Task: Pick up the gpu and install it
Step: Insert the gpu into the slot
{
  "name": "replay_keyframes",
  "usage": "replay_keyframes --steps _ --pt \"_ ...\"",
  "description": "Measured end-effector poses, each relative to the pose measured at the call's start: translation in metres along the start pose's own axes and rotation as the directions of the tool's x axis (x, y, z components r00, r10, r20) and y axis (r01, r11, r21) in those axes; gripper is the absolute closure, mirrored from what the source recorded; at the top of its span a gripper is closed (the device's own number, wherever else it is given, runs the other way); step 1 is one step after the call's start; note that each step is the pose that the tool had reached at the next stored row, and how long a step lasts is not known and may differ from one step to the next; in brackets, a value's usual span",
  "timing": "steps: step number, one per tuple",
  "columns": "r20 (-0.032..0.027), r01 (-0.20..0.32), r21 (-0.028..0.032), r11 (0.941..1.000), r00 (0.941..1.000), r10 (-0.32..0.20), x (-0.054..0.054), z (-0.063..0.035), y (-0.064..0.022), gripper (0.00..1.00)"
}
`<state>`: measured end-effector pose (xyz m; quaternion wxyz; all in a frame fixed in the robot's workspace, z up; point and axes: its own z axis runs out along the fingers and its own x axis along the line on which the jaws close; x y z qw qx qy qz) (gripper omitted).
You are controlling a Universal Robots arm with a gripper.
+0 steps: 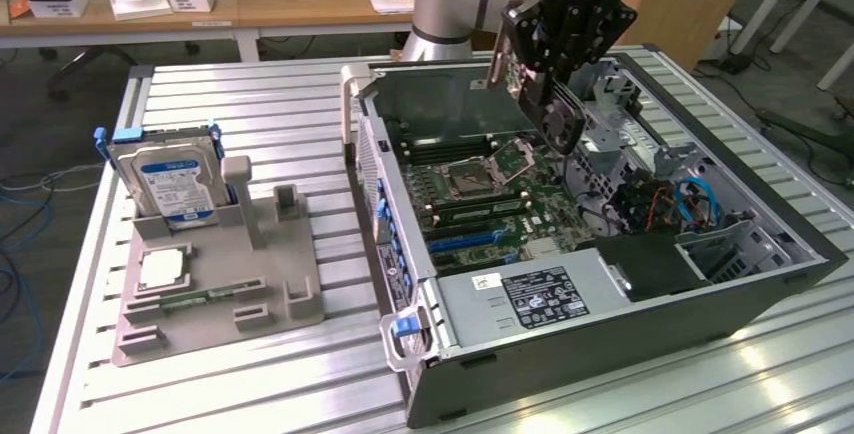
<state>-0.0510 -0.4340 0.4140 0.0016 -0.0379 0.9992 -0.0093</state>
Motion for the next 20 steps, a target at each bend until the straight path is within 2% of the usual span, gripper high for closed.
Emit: replay_keyframes --steps 9,20 --pt "0.0007 0.041 -0.0001 0.9991 0.9991 -0.041 0.0 0.0 -0.0002 0.74" --pt "0.0018 0.096 -0.0001 0.9954 0.9954 -0.096 0.0001 0.0001 -0.0009 0.74"
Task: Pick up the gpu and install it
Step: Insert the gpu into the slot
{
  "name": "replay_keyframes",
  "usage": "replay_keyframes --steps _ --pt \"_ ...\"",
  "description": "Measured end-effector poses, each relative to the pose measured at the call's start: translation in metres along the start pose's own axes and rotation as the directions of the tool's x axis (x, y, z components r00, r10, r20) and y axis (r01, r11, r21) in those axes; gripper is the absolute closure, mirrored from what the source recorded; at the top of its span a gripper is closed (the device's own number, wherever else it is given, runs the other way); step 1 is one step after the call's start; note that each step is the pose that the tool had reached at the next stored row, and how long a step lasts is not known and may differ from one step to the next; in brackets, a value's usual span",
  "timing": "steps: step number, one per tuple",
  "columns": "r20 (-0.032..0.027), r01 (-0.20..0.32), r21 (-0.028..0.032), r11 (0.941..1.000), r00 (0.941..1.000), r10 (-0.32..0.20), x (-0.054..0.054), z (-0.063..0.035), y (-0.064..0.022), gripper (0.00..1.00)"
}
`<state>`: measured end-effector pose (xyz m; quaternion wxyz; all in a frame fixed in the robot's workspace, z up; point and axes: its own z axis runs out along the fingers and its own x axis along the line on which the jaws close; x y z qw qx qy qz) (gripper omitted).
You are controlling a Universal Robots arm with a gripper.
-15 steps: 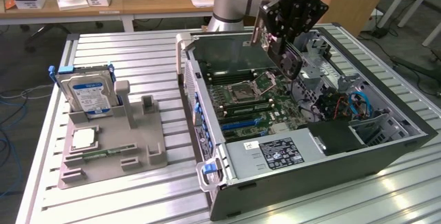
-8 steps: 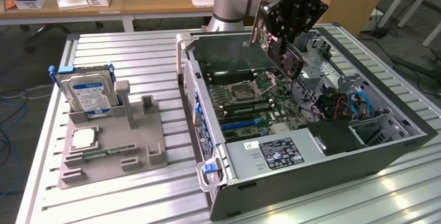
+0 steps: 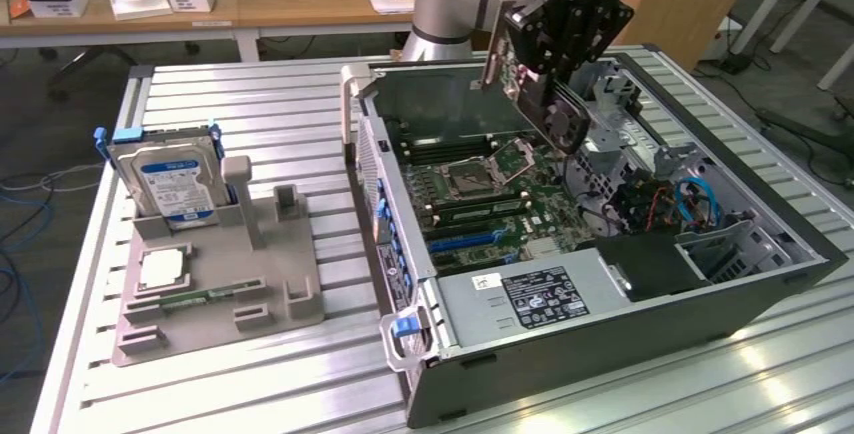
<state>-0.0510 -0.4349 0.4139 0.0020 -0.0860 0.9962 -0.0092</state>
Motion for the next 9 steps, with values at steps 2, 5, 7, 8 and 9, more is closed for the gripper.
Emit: replay_keyframes --steps 2,5,7,8,9 --pt "0.0002 0.011 -0.0001 0.9999 0.9999 -0.011 0.0 0.0 0.0 0.74" --pt "0.0005 0.026 0.0 0.9997 0.9997 -0.026 0.0 0.0 -0.0001 0.74" --pt "0.0007 0.036 -0.0001 0.9994 0.9994 -0.036 0.0 0.0 -0.0002 0.74" --pt "0.0008 0.04 -0.0001 0.9992 0.9992 -0.04 0.0 0.0 -0.0002 0.74" --pt "0.0008 0.045 0.0 0.999 0.999 -0.045 0.0 0.0 -0.0002 0.74"
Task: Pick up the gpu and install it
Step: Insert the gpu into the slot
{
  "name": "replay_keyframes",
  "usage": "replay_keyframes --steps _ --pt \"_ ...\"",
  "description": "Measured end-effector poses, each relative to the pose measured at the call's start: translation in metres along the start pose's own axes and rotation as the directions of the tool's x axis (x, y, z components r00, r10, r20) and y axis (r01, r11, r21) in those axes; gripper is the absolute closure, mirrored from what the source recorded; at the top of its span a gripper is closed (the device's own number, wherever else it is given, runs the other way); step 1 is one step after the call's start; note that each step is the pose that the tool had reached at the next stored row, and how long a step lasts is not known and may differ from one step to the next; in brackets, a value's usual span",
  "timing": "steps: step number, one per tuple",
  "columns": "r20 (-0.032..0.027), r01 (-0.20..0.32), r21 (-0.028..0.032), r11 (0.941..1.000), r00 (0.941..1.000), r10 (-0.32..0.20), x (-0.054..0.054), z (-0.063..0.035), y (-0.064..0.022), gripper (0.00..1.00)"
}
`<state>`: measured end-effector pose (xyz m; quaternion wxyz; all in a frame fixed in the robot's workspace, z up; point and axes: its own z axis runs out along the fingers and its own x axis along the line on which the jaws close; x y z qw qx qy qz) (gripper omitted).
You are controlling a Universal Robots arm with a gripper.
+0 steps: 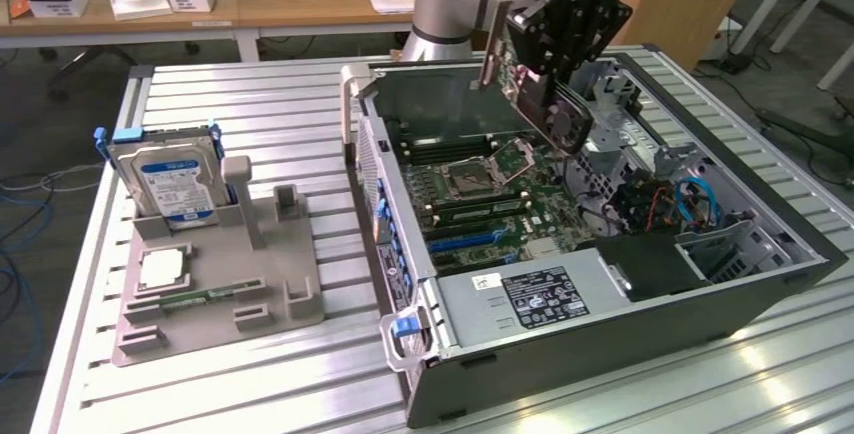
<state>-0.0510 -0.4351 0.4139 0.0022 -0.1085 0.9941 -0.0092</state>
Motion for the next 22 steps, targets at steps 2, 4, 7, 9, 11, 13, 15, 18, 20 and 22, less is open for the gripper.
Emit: replay_keyframes --steps 2,4,7,9,11,13,15,18,20,22 --pt "0.0002 0.008 -0.0001 1.0 1.0 -0.008 0.0 0.0001 0.0 0.74" --pt "0.0004 0.017 -0.0001 0.9999 0.9999 -0.017 0.0001 0.0001 -0.0002 0.74" --pt "0.0005 0.03 0.0 0.9996 0.9996 -0.03 0.0001 0.0001 -0.0003 0.74" --pt "0.0007 0.04 0.0 0.9992 0.9992 -0.04 0.0001 0.0001 -0.0004 0.74" --pt "0.001 0.05 -0.0002 0.9988 0.9988 -0.05 0.0001 0.0002 -0.0005 0.74" --pt "0.0012 0.059 -0.0001 0.9983 0.9983 -0.059 0.0001 0.0002 -0.0006 0.74" --pt "0.0014 0.069 -0.0002 0.9976 0.9976 -0.069 0.0002 0.0002 -0.0007 0.74" --pt "0.0016 0.083 -0.0002 0.9965 0.9965 -0.083 0.0002 0.0003 -0.0008 0.74" --pt "0.0017 0.094 -0.0002 0.9956 0.9956 -0.094 0.0002 0.0003 -0.0009 0.74" --pt "0.002 0.105 -0.0002 0.9945 0.9945 -0.105 0.0002 0.0003 -0.001 0.74"
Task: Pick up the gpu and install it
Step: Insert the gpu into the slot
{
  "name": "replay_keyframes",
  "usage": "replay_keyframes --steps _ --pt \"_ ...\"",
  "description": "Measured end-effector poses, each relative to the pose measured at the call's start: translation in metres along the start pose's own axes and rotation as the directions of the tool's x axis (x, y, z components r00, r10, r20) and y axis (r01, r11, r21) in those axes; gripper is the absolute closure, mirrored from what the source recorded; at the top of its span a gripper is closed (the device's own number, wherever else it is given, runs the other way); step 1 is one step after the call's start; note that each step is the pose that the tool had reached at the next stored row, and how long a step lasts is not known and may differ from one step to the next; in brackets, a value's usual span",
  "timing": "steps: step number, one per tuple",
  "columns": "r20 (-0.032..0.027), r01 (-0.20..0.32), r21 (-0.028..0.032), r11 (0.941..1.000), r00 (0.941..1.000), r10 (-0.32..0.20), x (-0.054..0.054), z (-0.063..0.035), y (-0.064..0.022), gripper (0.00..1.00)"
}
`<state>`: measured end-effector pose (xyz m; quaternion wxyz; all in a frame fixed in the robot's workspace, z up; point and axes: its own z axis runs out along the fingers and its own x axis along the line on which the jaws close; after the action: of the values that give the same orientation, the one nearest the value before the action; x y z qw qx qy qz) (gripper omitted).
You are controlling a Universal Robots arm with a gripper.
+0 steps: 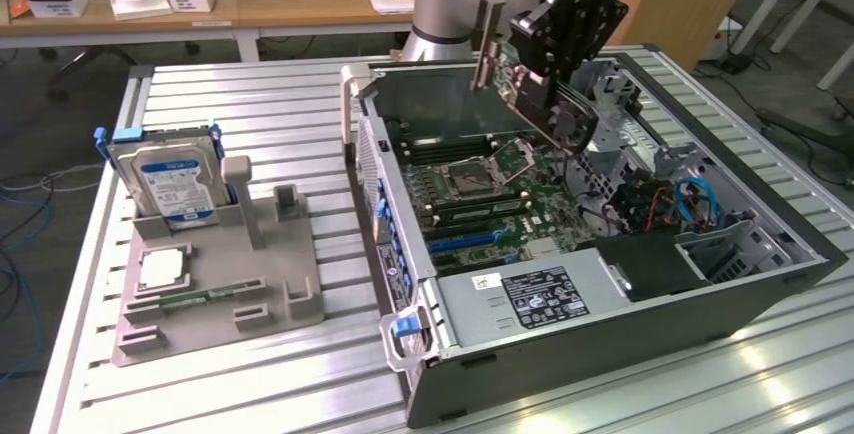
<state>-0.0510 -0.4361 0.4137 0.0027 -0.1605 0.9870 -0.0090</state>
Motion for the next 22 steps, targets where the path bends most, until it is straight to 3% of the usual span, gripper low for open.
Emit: replay_keyframes --steps 22 --pt "0.002 0.103 -0.0002 0.9947 0.9947 -0.103 0.0006 0.0002 -0.0018 0.74"
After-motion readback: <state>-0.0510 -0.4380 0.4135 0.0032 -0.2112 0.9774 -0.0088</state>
